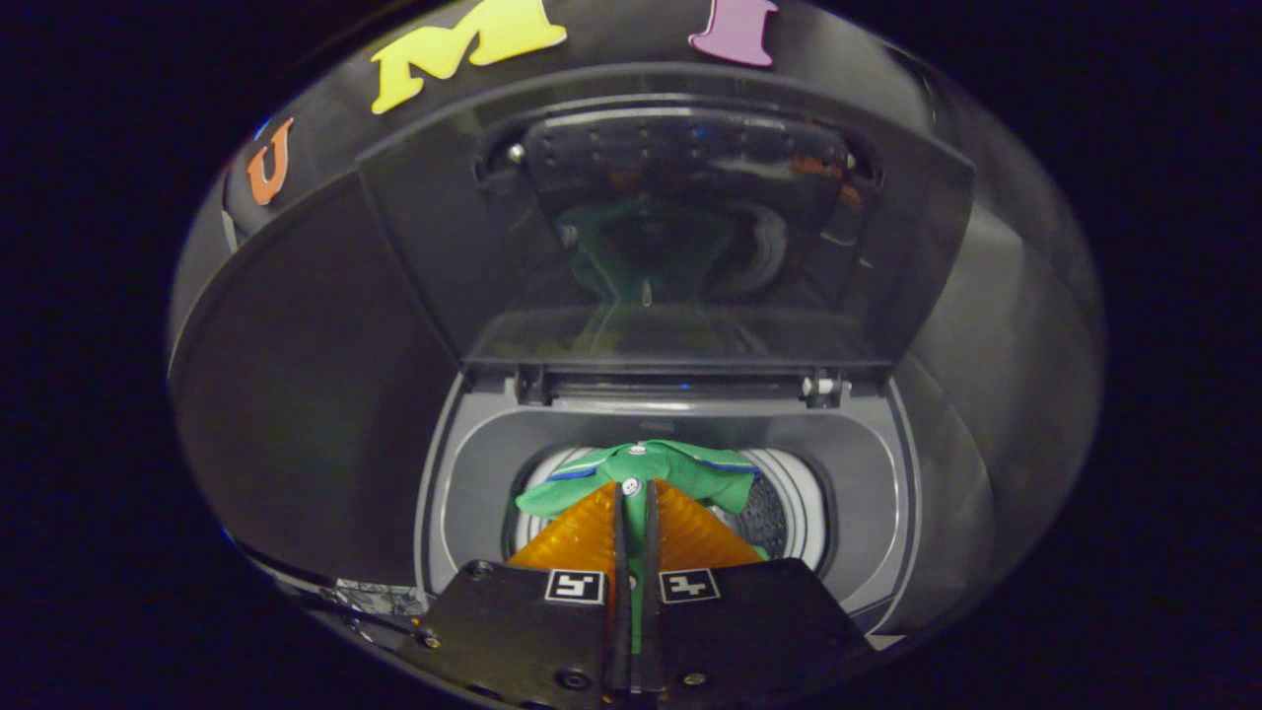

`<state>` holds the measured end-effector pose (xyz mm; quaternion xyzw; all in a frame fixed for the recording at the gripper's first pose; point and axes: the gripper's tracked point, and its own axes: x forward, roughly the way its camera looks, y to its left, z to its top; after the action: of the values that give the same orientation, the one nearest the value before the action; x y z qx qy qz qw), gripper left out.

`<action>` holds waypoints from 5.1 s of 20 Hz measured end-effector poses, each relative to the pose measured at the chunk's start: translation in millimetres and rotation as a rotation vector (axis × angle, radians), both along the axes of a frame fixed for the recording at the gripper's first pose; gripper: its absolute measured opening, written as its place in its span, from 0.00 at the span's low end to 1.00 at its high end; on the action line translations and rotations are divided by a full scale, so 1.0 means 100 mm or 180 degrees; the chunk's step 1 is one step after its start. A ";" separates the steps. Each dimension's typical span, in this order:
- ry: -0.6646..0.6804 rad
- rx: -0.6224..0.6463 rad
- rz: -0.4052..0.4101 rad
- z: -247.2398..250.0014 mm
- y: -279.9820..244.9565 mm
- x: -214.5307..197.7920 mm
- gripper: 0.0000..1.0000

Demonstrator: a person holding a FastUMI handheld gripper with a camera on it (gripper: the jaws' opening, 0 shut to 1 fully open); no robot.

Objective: Put the clothes into the washing machine and then close the washing machine lid.

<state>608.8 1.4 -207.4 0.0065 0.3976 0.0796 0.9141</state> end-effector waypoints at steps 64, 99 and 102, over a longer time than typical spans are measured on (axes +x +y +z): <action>-0.1523 0.0051 -0.0156 2.62 -0.05 0.77 0.64; -0.2447 0.0175 -0.0263 2.33 0.05 1.30 0.73; -0.2522 0.0179 -0.0260 2.35 0.06 1.27 0.73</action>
<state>736.1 7.0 28.1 0.0160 0.0114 0.0505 0.9985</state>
